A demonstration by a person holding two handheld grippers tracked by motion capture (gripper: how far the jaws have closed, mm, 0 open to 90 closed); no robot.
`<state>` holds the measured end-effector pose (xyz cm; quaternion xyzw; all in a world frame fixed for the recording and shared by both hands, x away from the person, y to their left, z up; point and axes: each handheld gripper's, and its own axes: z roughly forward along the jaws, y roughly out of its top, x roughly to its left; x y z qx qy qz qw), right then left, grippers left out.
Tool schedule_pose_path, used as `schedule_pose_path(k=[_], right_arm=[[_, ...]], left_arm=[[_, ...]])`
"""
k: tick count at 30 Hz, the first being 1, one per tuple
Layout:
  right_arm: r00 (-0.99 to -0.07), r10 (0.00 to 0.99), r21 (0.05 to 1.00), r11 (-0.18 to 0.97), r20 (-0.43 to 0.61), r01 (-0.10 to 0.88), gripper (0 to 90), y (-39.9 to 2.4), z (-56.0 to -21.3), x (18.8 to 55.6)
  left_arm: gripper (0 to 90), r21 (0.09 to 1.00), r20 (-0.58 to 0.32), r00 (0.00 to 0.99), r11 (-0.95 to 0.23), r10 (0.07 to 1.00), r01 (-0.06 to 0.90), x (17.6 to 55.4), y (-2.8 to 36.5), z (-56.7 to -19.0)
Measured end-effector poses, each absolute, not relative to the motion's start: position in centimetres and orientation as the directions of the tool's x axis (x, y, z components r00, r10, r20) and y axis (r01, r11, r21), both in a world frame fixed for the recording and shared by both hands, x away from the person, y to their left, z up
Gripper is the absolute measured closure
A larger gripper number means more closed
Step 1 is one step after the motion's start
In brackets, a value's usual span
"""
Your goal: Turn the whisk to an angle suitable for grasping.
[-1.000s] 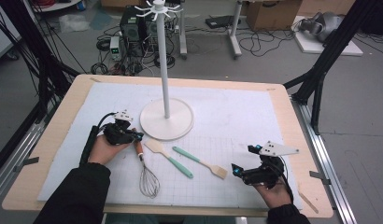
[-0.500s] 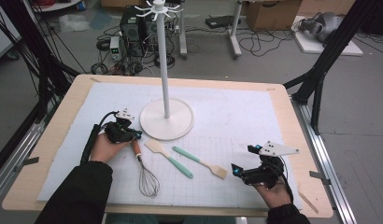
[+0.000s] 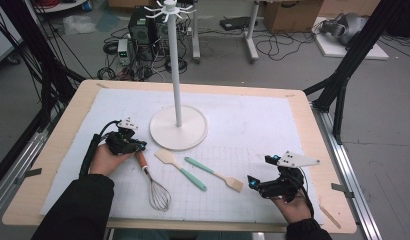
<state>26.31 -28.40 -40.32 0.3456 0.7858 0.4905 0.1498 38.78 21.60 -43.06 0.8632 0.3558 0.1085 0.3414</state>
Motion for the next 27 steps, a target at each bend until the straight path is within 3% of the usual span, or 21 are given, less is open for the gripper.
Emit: schedule_pose_path(k=[27], right_arm=[[-0.717, 0.690, 0.872, 0.287, 0.100, 0.397, 1.0, -28.3, -40.3, 26.3]], left_arm=[[89.5, 0.659, -0.060, 0.726, -0.520, 0.685, 0.544, 37.5, 23.7, -43.1]])
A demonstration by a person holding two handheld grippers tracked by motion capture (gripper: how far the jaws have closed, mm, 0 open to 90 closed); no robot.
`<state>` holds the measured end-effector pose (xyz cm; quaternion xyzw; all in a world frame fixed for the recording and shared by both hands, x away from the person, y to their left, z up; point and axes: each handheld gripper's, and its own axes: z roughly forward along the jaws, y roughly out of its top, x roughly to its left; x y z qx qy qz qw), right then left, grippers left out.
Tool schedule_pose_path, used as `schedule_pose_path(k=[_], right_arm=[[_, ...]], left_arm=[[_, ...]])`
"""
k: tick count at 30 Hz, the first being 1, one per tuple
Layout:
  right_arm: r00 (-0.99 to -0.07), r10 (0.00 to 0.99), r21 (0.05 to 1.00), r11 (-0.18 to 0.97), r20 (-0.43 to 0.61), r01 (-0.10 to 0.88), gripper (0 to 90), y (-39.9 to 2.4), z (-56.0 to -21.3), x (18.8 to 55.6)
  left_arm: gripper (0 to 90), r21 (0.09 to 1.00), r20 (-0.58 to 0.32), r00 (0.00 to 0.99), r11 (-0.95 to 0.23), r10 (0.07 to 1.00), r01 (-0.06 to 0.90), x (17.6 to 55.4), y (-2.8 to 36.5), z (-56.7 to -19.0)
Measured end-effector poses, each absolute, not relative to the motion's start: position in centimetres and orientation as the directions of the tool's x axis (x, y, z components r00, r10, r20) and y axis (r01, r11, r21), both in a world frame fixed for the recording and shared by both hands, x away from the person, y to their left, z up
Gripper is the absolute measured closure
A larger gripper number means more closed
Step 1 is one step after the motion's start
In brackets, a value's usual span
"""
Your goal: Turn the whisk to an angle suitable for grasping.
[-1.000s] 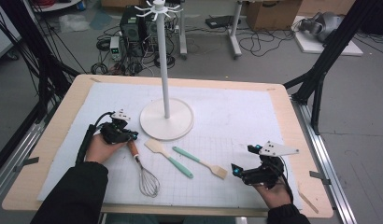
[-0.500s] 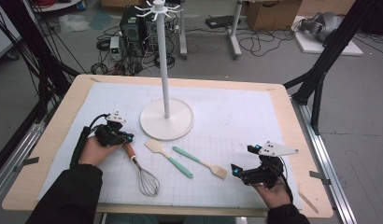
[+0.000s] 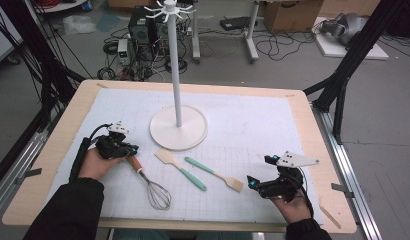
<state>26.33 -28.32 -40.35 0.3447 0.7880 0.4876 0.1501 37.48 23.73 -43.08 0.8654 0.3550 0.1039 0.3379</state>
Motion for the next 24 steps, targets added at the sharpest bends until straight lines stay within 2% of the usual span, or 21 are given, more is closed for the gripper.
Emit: schedule_pose_path(k=[24], right_arm=[[-0.718, 0.689, 0.868, 0.290, 0.103, 0.403, 1.0, -28.1, -40.4, 26.4]], left_arm=[[89.5, 0.650, -0.068, 0.727, -0.522, 0.684, 0.552, 36.0, 25.6, -43.1]])
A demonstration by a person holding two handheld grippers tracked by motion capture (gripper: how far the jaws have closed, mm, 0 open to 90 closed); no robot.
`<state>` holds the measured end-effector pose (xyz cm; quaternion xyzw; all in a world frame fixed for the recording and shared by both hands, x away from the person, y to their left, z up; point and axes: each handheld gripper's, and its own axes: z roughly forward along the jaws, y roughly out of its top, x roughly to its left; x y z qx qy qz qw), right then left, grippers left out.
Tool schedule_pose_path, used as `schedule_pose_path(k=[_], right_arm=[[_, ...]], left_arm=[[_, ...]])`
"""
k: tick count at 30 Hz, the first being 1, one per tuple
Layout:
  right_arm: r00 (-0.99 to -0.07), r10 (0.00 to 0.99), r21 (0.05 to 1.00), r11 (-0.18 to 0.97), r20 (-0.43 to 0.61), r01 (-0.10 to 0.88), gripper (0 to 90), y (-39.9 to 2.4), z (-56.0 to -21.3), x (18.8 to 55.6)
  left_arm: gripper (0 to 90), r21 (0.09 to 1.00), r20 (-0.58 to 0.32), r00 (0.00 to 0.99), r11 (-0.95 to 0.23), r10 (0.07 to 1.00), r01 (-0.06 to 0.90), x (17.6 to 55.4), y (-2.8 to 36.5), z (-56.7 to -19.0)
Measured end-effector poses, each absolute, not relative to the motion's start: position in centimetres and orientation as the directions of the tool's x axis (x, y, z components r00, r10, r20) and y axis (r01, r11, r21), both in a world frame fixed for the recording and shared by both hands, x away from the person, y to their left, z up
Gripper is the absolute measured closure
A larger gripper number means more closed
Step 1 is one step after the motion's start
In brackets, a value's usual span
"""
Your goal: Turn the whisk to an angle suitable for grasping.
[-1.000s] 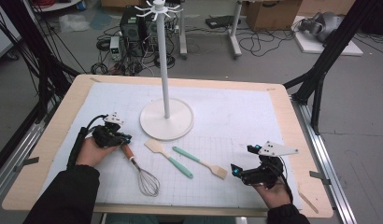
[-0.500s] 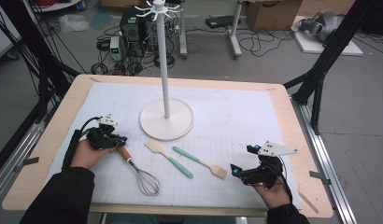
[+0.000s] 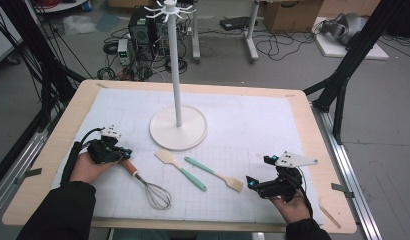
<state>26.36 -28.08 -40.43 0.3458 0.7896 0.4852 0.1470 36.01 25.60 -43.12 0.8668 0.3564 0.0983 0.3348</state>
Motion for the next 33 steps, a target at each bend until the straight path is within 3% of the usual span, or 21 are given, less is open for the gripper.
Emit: schedule_pose_path(k=[33], right_arm=[[-0.723, 0.683, 0.867, 0.296, 0.101, 0.401, 1.0, -27.9, -40.4, 26.4]], left_arm=[[88.5, 0.708, -0.054, 0.760, -0.512, 0.648, 0.487, 34.4, 26.3, -41.5]])
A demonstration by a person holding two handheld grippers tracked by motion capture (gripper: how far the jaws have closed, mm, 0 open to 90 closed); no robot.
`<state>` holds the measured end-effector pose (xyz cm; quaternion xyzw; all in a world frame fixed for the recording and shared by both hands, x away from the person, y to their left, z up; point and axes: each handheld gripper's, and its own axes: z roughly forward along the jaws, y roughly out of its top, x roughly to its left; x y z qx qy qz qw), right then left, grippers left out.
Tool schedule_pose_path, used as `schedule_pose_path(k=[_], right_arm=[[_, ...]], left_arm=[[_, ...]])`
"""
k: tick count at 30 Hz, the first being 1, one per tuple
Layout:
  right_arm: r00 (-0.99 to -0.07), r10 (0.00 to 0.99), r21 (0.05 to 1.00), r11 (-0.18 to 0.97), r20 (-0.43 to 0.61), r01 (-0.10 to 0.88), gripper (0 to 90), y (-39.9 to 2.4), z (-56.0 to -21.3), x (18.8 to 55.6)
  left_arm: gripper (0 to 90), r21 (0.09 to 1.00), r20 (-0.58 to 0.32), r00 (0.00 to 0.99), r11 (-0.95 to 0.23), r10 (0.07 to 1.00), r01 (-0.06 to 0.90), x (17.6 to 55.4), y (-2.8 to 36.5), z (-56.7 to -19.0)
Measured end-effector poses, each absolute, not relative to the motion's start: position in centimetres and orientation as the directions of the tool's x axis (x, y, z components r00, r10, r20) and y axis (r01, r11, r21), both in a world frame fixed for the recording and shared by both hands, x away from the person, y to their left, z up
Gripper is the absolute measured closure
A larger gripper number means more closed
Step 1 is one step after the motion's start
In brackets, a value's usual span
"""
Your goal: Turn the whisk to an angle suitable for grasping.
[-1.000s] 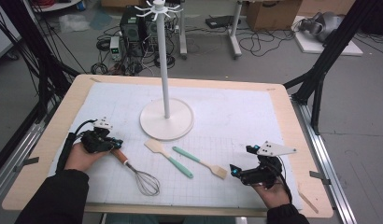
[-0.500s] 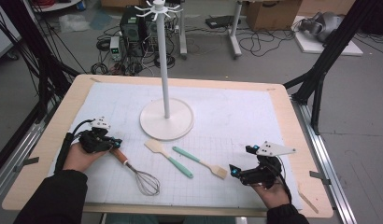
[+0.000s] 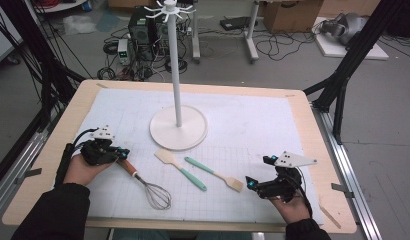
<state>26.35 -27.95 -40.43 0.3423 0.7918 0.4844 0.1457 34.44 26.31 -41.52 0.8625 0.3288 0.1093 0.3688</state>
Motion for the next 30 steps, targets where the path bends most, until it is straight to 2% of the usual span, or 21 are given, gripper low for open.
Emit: schedule_pose_path(k=[30], right_arm=[[-0.723, 0.682, 0.869, 0.289, 0.106, 0.401, 1.0, -28.1, -40.3, 26.2]], left_arm=[[88.9, 0.741, -0.080, 0.837, -0.528, 0.542, 0.414, 31.2, 26.4, -41.4]])
